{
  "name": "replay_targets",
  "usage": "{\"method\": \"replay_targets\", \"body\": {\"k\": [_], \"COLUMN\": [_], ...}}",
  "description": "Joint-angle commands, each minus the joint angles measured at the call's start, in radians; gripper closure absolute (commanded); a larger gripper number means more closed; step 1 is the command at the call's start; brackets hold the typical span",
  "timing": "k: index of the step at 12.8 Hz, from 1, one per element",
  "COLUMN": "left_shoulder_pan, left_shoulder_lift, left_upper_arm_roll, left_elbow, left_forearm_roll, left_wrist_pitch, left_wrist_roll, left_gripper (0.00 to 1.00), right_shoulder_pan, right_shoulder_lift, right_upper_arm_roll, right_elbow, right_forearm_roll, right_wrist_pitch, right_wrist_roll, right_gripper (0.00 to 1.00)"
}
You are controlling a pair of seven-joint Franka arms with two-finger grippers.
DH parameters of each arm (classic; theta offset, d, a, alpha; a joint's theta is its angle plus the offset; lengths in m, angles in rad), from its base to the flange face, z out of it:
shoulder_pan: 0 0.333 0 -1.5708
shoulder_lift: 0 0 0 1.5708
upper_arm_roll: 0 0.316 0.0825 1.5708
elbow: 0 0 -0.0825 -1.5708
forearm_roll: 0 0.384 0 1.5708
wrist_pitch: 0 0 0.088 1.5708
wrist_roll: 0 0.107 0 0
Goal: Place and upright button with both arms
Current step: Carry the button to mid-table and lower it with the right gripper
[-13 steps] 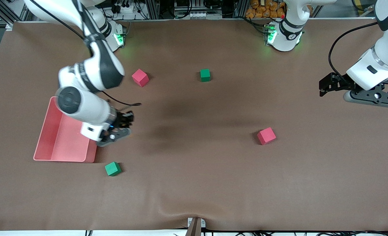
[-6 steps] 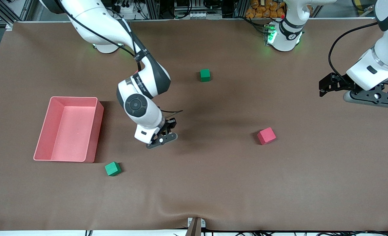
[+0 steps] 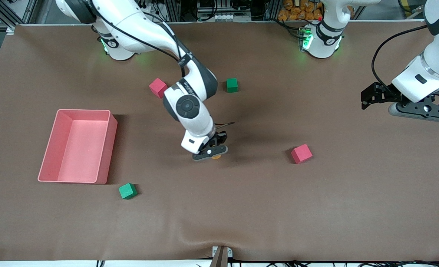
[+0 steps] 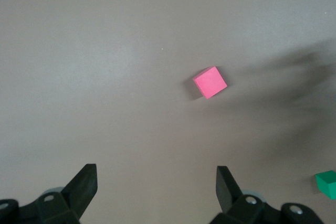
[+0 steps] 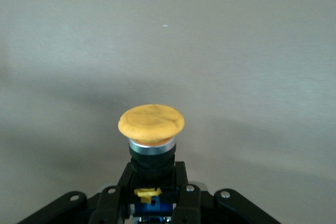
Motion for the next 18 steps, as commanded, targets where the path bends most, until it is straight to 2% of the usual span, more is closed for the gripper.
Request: {"method": "replay_targets", "body": {"k": [1,7,11,16,17,18], "left_shoulder_pan": [0.003,0.019,0.058,0.111,0.125,0.127], "left_shoulder_lift": [0.011,0.02,0.051,0.046,0.048,0.049], "left_upper_arm_roll": [-0.003,0.005,0.016,0.025,0.023,0.023], "left_elbow": [0.027,0.027,0.026,0.026,0.027,0.026], "left_forearm_roll": [0.02,0.02,0.026,0.028,0.028,0.028], "left_wrist_pitch": [-0.018,-0.018,-0.017,-0.024,-0.043,-0.048], "left_wrist_roll": [0.018,0.022,0.019,0.015,0.015,0.013], "left_gripper": [0.0,0.0,0.0,0.0,0.0,0.0], "right_shoulder_pan": [0.039,0.109,0.164,0.196,0.196,0.196], "right_shoulder_lift": [0.077,0.217,0.251,0.292,0.291,0.285], "right_upper_arm_roll": [-0.011,-0.011,-0.013,-0.016,-0.017,-0.019], "right_elbow": [0.111,0.29,0.289,0.274,0.274,0.274], "right_forearm_roll": [0.005,0.005,0.002,-0.01,-0.016,-0.035], "right_wrist_pitch": [0.0,0.009,0.058,0.047,0.047,0.041], "right_wrist_roll": [0.086,0.233,0.302,0.371,0.376,0.376], "right_gripper": [1.0,1.0,1.0,1.0,0.7,0.01]}}
